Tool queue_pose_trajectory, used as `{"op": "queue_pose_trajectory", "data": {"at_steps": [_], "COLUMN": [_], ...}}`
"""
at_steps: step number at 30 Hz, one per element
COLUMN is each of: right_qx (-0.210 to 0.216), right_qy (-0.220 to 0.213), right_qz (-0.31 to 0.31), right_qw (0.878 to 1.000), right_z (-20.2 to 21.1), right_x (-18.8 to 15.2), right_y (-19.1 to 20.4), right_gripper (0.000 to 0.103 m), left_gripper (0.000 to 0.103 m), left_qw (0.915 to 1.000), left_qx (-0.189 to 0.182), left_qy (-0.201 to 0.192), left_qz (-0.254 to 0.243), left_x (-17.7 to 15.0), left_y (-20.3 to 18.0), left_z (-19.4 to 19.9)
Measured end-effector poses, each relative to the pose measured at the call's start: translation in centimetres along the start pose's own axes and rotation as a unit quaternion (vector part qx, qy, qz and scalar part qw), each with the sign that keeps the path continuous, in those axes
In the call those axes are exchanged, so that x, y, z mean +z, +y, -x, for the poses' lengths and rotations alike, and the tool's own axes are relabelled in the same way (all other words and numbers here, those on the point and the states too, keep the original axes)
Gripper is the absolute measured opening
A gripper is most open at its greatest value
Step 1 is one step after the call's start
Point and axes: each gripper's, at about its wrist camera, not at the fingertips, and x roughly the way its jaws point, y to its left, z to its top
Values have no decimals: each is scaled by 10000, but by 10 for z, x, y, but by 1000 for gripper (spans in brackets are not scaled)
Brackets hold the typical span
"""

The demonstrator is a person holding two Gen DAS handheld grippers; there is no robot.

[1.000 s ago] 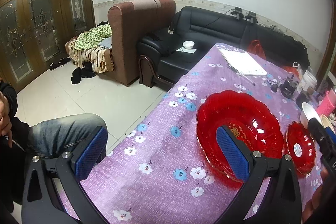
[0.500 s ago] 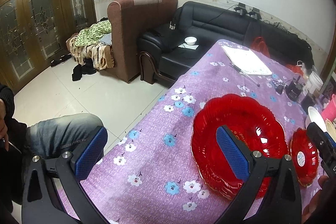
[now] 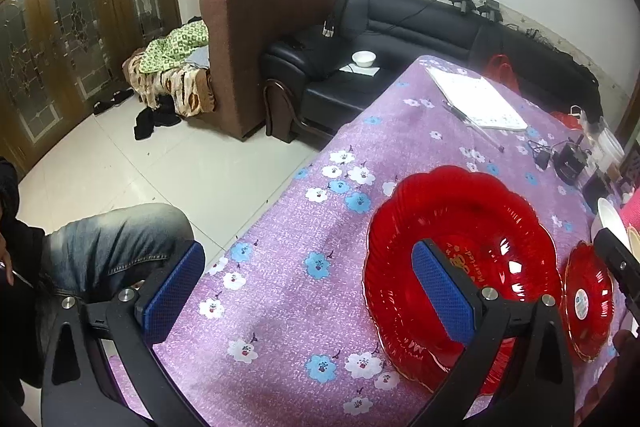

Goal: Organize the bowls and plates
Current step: 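Move the left tool to the rim of the large red plate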

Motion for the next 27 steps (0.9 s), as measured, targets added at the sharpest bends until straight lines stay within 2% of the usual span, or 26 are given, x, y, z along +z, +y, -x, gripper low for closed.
{"op": "queue_pose_trajectory", "data": {"at_steps": [4, 11, 18, 27], "right_qx": [28, -138, -235, -252], "right_qy": [97, 174, 431, 378], "right_qz": [-35, -88, -39, -56], "right_qw": [9999, 9997, 9988, 9990], "right_z": [-7, -17, -39, -41], "right_x": [2, 3, 3, 2], "right_y": [0, -4, 0, -1], "right_gripper": [102, 102, 102, 102], "left_gripper": [103, 103, 103, 103], "left_qw": [9996, 9994, 9978, 9985], "left_qx": [-83, -100, -146, -224], "left_qy": [255, 232, 545, 406], "left_qz": [83, 236, 343, 284], "left_x": [-1, 1, 2, 5], "left_y": [5, 11, 8, 2], "left_z": [-11, -10, -24, -15]}}
